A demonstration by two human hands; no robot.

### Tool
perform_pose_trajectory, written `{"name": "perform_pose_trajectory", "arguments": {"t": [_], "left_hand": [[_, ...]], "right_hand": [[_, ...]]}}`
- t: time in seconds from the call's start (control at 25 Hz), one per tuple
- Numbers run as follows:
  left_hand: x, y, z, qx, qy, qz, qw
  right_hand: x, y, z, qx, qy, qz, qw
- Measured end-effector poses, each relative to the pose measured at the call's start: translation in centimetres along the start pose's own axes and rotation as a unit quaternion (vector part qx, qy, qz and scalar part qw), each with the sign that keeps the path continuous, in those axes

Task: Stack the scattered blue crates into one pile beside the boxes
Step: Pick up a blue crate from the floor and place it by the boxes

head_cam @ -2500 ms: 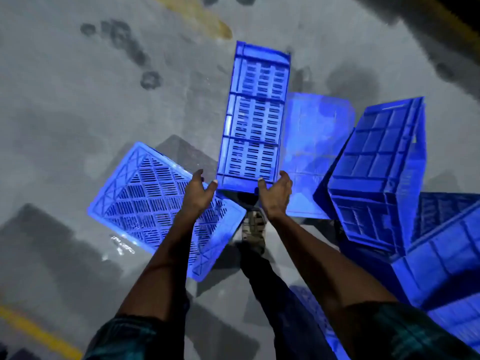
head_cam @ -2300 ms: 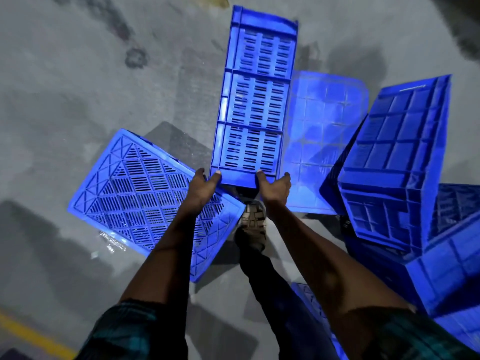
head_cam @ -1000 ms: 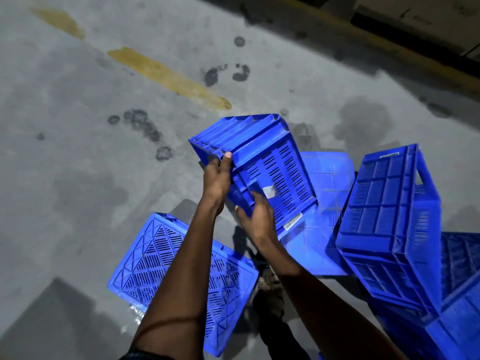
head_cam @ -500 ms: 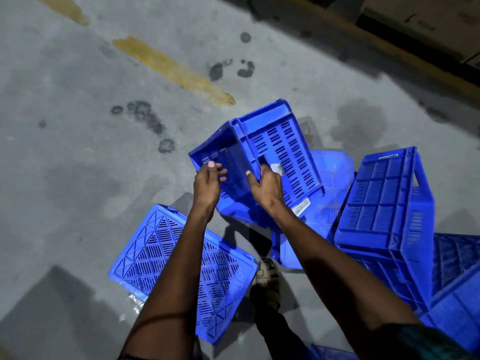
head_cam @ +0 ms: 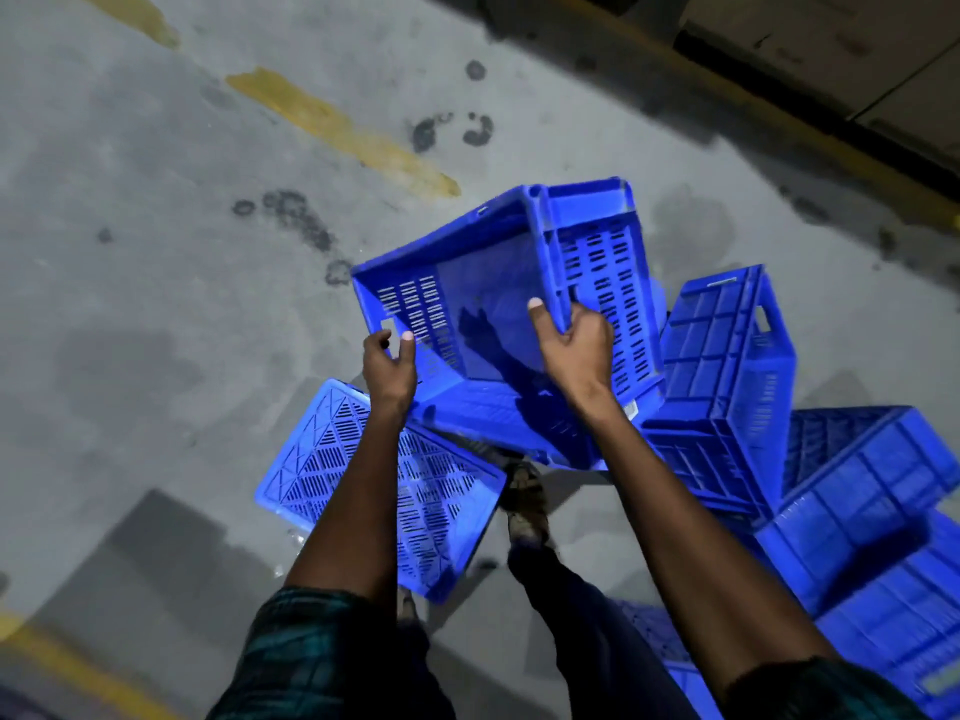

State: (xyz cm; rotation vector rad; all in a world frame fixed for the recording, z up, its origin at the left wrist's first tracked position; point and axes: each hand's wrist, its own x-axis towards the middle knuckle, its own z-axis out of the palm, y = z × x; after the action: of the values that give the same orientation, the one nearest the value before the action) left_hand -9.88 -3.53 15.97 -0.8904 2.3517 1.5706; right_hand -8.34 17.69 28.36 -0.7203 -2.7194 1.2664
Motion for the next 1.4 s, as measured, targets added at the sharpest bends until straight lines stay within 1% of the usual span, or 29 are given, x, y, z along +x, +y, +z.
{"name": "perform_pose_trajectory", "arguments": {"t": [0.12, 0.24, 0.32, 0.44, 0.52, 0.6, 0.68, 0.72, 0.8, 0.84, 0.92, 1.0, 1.04, 1.12, 1.16, 1.28, 1.4], "left_hand": [[-2.4, 1.0, -4.4, 0.030, 0.026, 0.009, 0.999], [-4.1, 2.3, -9.9, 0.061, 0.074, 0.049, 0.994], [-5.6, 3.5, -14.0, 0.077, 0.089, 0.055, 0.991], [-6.9, 4.7, -20.0, 0.104, 0.109, 0.071, 0.986], [-7.7, 4.4, -23.5, 0.134, 0.133, 0.080, 0.979], [-8.6, 3.8, -26.6, 0.180, 0.185, 0.083, 0.963], [-9.0, 3.2, -30.1, 0.182, 0.229, 0.076, 0.953], [-8.8, 2.8, -31.7, 0.169, 0.227, 0.070, 0.957], [-8.1, 2.1, -34.4, 0.140, 0.178, 0.070, 0.972], [-7.8, 1.9, -35.4, 0.125, 0.157, 0.074, 0.977], [-7.4, 1.7, -36.8, 0.086, 0.151, 0.065, 0.983], [-7.8, 1.3, -37.4, 0.064, 0.158, 0.017, 0.985], [-8.1, 1.0, -37.5, 0.061, 0.159, -0.009, 0.985], [-8.5, 0.8, -37.3, 0.065, 0.158, -0.050, 0.984], [-8.6, 0.9, -37.1, 0.073, 0.158, -0.063, 0.983], [-8.4, 3.0, -35.2, 0.124, 0.141, -0.083, 0.979], [-8.1, 7.2, -31.3, 0.151, 0.146, -0.088, 0.974]], "right_hand": [[-6.1, -4.2, -5.9, 0.041, 0.029, 0.026, 0.998], [-12.1, -7.4, -8.7, 0.084, 0.056, 0.059, 0.993], [-15.6, -9.1, -9.8, 0.103, 0.059, 0.077, 0.990], [-20.3, -10.6, -10.7, 0.185, 0.029, 0.105, 0.977], [-22.9, -11.5, -11.2, 0.280, 0.011, 0.118, 0.953], [-24.8, -12.5, -11.9, 0.366, -0.012, 0.141, 0.920], [-26.6, -13.4, -12.8, 0.392, -0.041, 0.152, 0.906], [-27.2, -13.6, -13.3, 0.396, -0.052, 0.153, 0.904], [-28.5, -13.8, -13.7, 0.402, -0.070, 0.152, 0.900], [-28.9, -13.7, -13.7, 0.401, -0.076, 0.149, 0.901], [-29.1, -13.2, -12.7, 0.395, -0.078, 0.149, 0.903], [-28.6, -12.3, -11.3, 0.369, -0.062, 0.150, 0.915], [-27.9, -11.6, -10.8, 0.336, -0.046, 0.148, 0.929], [-25.7, -10.2, -10.2, 0.229, -0.004, 0.133, 0.964], [-24.4, -9.6, -10.0, 0.179, 0.012, 0.124, 0.976], [-19.7, -8.2, -9.9, 0.083, 0.054, 0.110, 0.989], [-13.9, -6.6, -10.8, 0.037, 0.059, 0.119, 0.990]]}}
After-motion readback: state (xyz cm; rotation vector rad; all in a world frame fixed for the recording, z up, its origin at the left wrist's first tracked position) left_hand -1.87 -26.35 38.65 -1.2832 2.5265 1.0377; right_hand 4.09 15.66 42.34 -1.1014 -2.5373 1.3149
